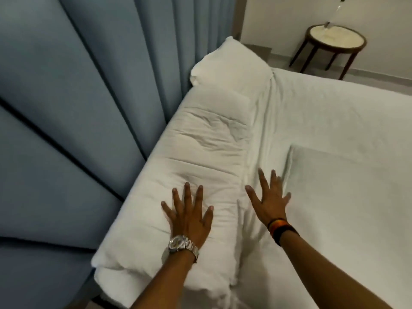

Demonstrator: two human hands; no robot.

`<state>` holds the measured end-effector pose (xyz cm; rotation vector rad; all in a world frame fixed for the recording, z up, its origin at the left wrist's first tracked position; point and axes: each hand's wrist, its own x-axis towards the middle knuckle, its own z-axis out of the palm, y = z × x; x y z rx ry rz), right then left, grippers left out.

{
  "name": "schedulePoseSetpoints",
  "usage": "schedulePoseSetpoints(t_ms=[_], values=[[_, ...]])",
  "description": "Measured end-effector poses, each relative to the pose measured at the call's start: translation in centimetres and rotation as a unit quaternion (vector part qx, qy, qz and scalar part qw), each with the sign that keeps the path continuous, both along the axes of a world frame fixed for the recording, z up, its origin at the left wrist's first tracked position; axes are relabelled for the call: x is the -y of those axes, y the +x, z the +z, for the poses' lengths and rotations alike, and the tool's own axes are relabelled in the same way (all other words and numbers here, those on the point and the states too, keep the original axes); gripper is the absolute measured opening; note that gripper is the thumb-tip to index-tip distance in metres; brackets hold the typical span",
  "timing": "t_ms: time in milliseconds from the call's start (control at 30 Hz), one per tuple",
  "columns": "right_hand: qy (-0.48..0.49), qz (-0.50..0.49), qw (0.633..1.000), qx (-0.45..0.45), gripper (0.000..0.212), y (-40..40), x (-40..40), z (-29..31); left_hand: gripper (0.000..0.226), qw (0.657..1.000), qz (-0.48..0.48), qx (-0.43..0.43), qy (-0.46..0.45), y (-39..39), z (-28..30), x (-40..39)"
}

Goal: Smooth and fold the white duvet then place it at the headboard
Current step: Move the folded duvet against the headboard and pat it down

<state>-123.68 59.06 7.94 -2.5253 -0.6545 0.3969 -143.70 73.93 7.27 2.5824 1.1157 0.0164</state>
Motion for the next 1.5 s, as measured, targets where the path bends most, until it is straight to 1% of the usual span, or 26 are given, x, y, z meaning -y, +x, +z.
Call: schedulePoseSetpoints(t_ms=[100, 200, 267, 300, 333, 400, 433, 500, 567, 633, 667, 767, 833, 933, 1033, 1133, 1233, 1333, 1433, 1500], values=[[-0.042, -0.114, 0.993, -0.001, 0.078, -0.3, 11.8, -0.2, 0.067, 0.996, -0.081, 0.031, -0.021, 2.2, 1.8, 6.2], [-0.096, -0.191, 0.976, -0.024, 0.086, -0.2, 21.5, -1.7, 0.065, 0.989, -0.139, 0.0, -0.041, 5.4, 1.1, 12.8], [-0.11, -0.225, 0.967, -0.047, 0.09, -0.4, 26.1, -2.9, 0.066, 0.986, -0.14, -0.025, -0.093, 6.9, -0.8, 15.8], [-0.108, -0.241, 0.963, -0.063, 0.093, -0.5, 28.0, -3.5, 0.068, 0.981, -0.125, -0.03, -0.143, 7.6, -2.1, 17.2], [-0.096, -0.254, 0.959, -0.082, 0.096, -0.4, 29.4, -3.7, 0.072, 0.975, -0.103, -0.033, -0.194, 8.2, -3.3, 18.2], [-0.055, -0.288, 0.949, -0.114, 0.103, 0.1, 31.2, -4.0, 0.082, 0.964, -0.064, -0.043, -0.254, 9.0, -5.0, 19.9], [-0.033, -0.319, 0.939, -0.127, 0.107, 0.5, 31.7, -4.1, 0.083, 0.956, -0.042, -0.044, -0.287, 9.2, -5.3, 20.4], [0.001, -0.393, 0.905, -0.163, 0.111, 1.0, 33.6, -4.2, 0.076, 0.941, -0.005, -0.031, -0.337, 9.7, -5.5, 22.0], [0.045, -0.411, 0.887, -0.207, 0.112, 1.2, 35.7, -4.6, 0.072, 0.94, 0.014, 0.009, -0.339, 10.1, -5.4, 23.3], [0.103, -0.389, 0.884, -0.236, 0.109, 1.5, 37.0, -4.5, 0.07, 0.944, 0.012, 0.061, -0.324, 10.3, -4.9, 24.4], [0.131, -0.38, 0.885, -0.237, 0.108, 1.7, 37.3, -4.3, 0.068, 0.943, 0.008, 0.09, -0.32, 10.5, -4.3, 25.1], [0.199, -0.368, 0.889, -0.189, 0.105, 2.4, 36.5, -2.9, 0.061, 0.942, -0.008, 0.167, -0.293, 11.7, -1.5, 26.6], [0.248, -0.367, 0.881, -0.166, 0.108, 2.4, 35.3, -0.7, 0.056, 0.94, -0.03, 0.214, -0.263, 12.7, 1.3, 26.5], [0.316, -0.36, 0.864, -0.155, 0.112, 3.4, 33.7, 3.3, 0.051, 0.938, -0.07, 0.259, -0.22, 15.5, 5.7, 25.5], [0.362, -0.335, 0.862, -0.118, 0.103, 4.6, 31.8, 8.7, 0.051, 0.923, -0.094, 0.334, -0.167, 17.1, 12.4, 23.7], [0.397, -0.299, 0.864, -0.08, 0.094, 5.1, 28.6, 14.0, 0.047, 0.9, -0.105, 0.407, -0.116, 16.5, 18.5, 21.0], [0.421, -0.262, 0.867, -0.044, 0.094, 4.0, 23.6, 18.5, 0.049, 0.897, -0.1, 0.426, -0.056, 14.1, 22.3, 15.7], [0.428, -0.233, 0.873, -0.035, 0.095, 2.1, 17.3, 21.5, 0.051, 0.902, -0.086, 0.422, 0.007, 10.7, 25.3, 9.2], [0.42, -0.206, 0.883, -0.043, 0.092, -0.7, 10.8, 22.5, 0.052, 0.909, -0.072, 0.409, 0.036, 6.4, 26.6, 2.8], [0.406, -0.194, 0.89, -0.069, 0.09, -3.1, 6.3, 21.4, 0.05, 0.931, -0.043, 0.36, 0.05, 3.2, 25.3, -1.7]])
